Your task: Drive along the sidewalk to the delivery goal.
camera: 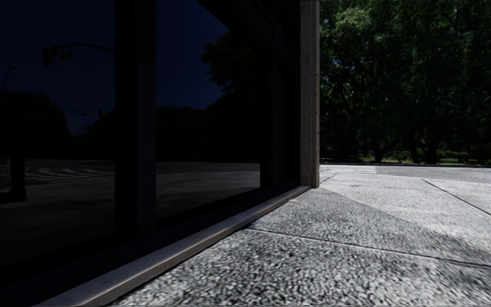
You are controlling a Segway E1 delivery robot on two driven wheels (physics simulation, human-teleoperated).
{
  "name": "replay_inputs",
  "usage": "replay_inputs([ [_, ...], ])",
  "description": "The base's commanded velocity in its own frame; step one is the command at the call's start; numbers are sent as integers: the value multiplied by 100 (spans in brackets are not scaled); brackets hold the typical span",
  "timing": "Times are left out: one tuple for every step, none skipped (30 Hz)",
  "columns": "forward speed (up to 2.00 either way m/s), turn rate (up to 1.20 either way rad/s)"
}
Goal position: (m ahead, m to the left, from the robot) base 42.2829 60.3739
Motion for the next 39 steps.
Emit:
replay_inputs([
  [114, -51],
  [114, -51],
  [114, -51],
  [114, -52],
  [114, -52],
  [114, -52],
  [114, -52],
  [116, -52],
  [120, -52],
  [122, -52],
  [122, -52],
  [123, -52],
  [124, -52],
  [124, -53],
  [124, -56],
  [124, -56],
  [124, -63],
  [124, -68],
  [124, -70],
  [124, -70],
  [124, -71],
  [124, -71],
  [124, -71],
  [124, -71],
  [124, -71],
  [124, -71],
  [124, -71],
  [124, -70],
  [124, -70],
  [124, -70],
  [124, -69],
  [131, -52],
  [200, -7],
  [200, 0],
  [200, 0],
  [200, 0],
  [200, 0],
  [200, 0],
  [200, 0],
])
